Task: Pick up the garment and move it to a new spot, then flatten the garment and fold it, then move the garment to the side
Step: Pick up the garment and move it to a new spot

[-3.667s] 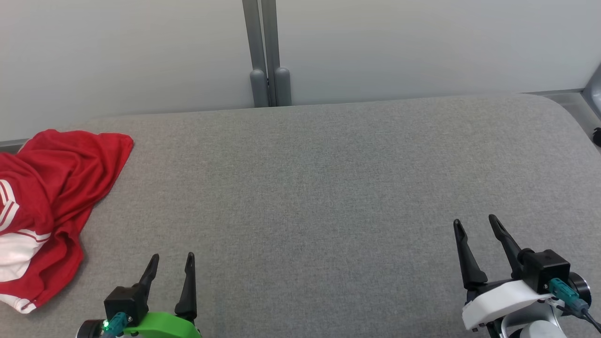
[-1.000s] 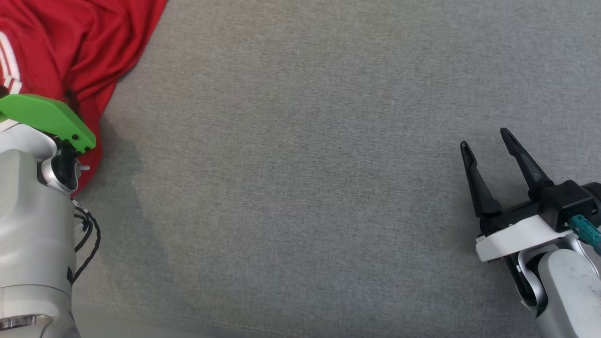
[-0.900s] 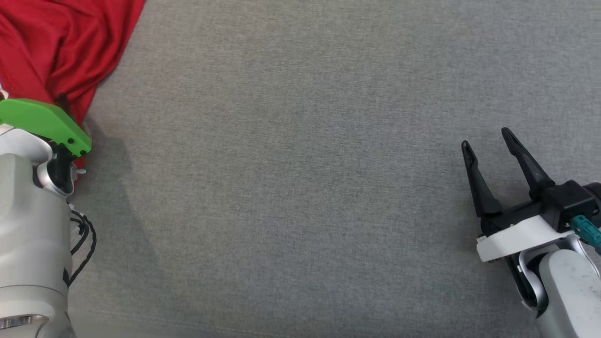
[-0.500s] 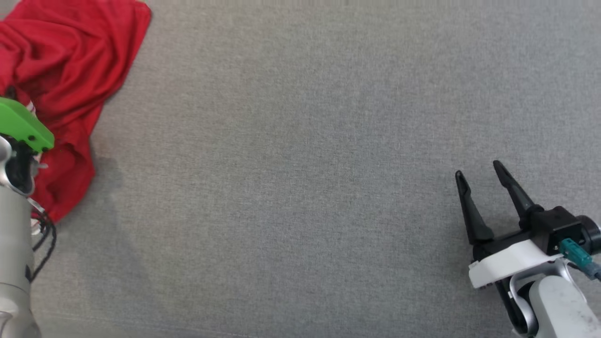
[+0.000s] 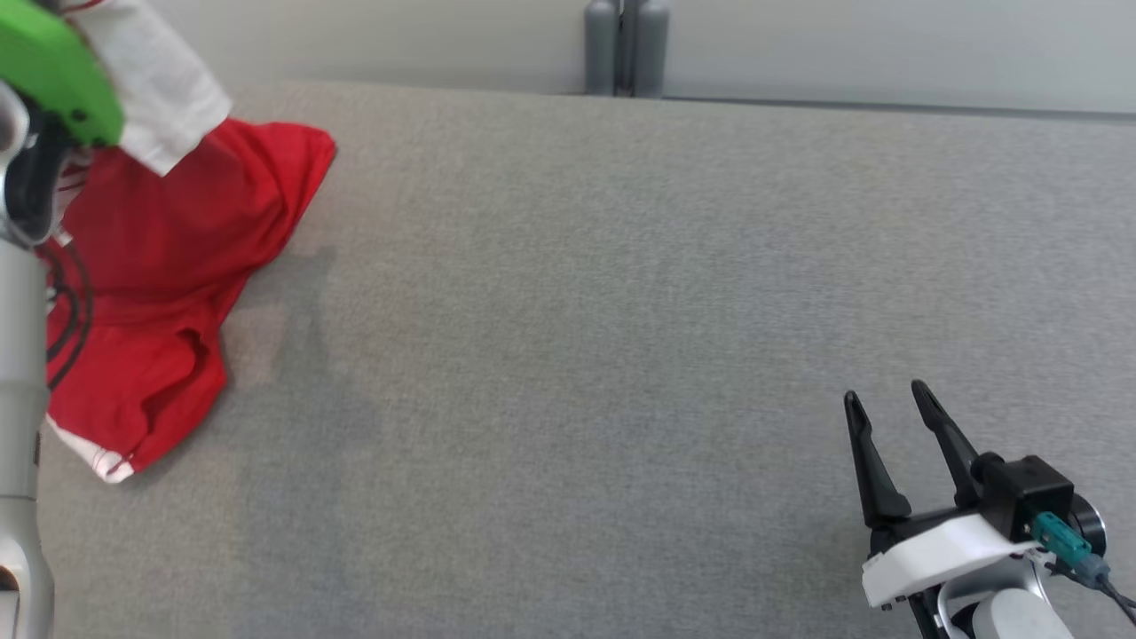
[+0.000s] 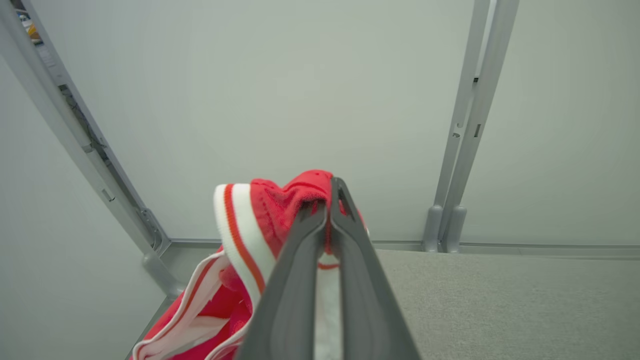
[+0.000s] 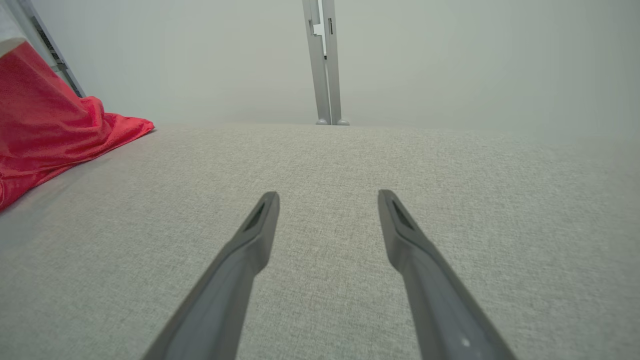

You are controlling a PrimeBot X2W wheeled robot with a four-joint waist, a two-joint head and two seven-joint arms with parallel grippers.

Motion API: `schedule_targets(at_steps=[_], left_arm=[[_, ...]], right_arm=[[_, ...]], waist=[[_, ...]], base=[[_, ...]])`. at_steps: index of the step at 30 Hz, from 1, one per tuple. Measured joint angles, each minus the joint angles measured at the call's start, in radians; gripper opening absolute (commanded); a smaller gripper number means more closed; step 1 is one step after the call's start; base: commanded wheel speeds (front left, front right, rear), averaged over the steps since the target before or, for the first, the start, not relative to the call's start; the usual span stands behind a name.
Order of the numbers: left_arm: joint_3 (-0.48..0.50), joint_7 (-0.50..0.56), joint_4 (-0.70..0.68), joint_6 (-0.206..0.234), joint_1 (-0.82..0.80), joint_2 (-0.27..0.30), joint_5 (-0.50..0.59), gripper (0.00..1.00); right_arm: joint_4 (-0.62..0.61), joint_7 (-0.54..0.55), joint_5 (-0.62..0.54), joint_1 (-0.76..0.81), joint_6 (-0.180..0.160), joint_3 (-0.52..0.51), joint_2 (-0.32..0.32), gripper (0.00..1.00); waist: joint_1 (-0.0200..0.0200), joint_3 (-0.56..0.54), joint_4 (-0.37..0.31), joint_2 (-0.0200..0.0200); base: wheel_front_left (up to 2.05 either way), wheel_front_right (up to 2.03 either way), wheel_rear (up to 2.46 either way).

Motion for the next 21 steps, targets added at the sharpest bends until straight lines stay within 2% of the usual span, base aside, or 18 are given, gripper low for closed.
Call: schedule_targets(at_steps=[3, 8, 12, 15, 21], left_arm=[[-0.068, 0.085, -0.195, 0.0, 0.028, 0.011, -0.079, 0.0], [-0.137, 0.238, -0.546, -0.001, 0.095, 0.076, -0.215, 0.0], [-0.173, 0.385, -0.768, -0.001, 0.166, 0.081, -0.362, 0.0], [-0.172, 0.449, -0.89, 0.005, 0.199, 0.077, -0.457, 0.0], [-0.134, 0.519, -1.051, 0.047, 0.201, 0.093, -0.54, 0.0]], right_arm=[[-0.001, 0.0, 0.0, 0.028, 0.0, -0.017, 0.009, 1.0], [-0.01, 0.0, -0.001, 0.046, 0.0, -0.033, 0.019, 1.0], [-0.015, 0.0, -0.001, 0.045, 0.0, -0.034, 0.026, 1.0], [-0.013, 0.0, 0.0, 0.043, 0.0, -0.027, 0.037, 1.0], [-0.008, 0.0, 0.001, 0.049, 0.0, -0.03, 0.048, 1.0]], waist=[[-0.0001, -0.029, -0.031, 0.0], [0.0, -0.058, -0.103, 0.0001], [0.0, -0.066, -0.169, 0.0001], [0.0, -0.067, -0.22, 0.0], [0.0, -0.069, -0.323, 0.0001]], base=[[0.0, 0.0, 0.0], [0.0, 0.0, 0.0], [0.0, 0.0, 0.0], [0.0, 0.0, 0.0], [0.0, 0.0, 0.0]])
